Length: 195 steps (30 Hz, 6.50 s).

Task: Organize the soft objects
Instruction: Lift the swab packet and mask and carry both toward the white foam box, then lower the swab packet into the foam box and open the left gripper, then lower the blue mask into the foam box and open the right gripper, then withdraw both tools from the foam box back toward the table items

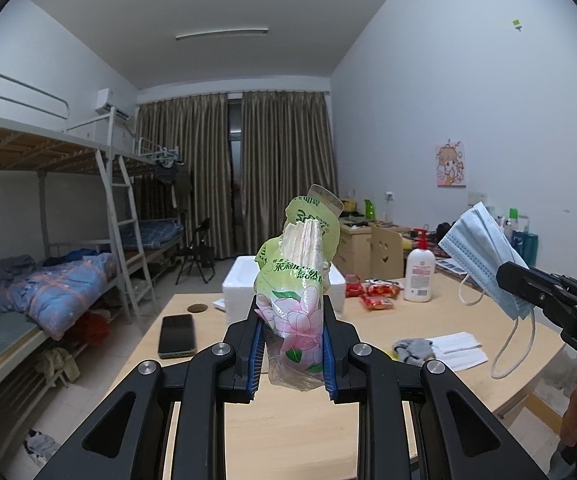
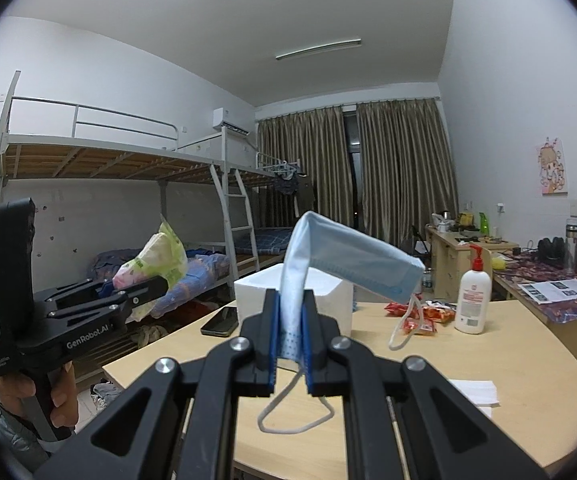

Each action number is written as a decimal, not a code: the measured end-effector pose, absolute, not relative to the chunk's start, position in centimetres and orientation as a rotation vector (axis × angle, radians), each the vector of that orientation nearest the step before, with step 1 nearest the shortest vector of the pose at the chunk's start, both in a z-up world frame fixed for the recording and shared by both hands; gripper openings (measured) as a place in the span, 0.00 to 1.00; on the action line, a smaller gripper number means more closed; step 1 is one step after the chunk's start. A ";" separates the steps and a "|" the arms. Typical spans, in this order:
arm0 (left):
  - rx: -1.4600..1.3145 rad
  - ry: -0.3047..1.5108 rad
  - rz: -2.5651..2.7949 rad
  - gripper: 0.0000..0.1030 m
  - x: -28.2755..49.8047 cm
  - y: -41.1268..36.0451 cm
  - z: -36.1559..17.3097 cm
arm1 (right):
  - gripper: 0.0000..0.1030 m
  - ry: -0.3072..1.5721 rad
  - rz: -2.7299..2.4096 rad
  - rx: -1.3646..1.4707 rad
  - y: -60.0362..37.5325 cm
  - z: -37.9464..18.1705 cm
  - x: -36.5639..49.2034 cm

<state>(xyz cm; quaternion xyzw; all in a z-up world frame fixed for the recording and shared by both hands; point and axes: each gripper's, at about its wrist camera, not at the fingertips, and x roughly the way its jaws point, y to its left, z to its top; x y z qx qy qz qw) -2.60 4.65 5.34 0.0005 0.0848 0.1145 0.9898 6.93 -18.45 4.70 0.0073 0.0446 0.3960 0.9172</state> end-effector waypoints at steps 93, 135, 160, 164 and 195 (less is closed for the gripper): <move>-0.033 0.466 0.093 0.35 25.3 15.9 4.7 | 0.13 0.301 0.900 -0.046 -4.8 7.2 23.8; -0.035 0.307 0.355 0.99 16.5 19.2 6.7 | 0.13 0.315 0.951 -0.091 -1.0 6.5 24.4; -0.053 0.322 0.366 0.99 16.2 19.7 6.0 | 0.39 0.389 0.953 -0.129 0.9 5.3 26.1; -0.057 0.319 0.366 0.99 16.0 19.6 5.9 | 0.39 0.384 0.953 -0.118 0.3 5.6 25.8; -0.031 0.288 0.369 0.99 12.3 13.0 7.5 | 0.87 0.216 0.872 -0.040 -7.8 9.6 20.3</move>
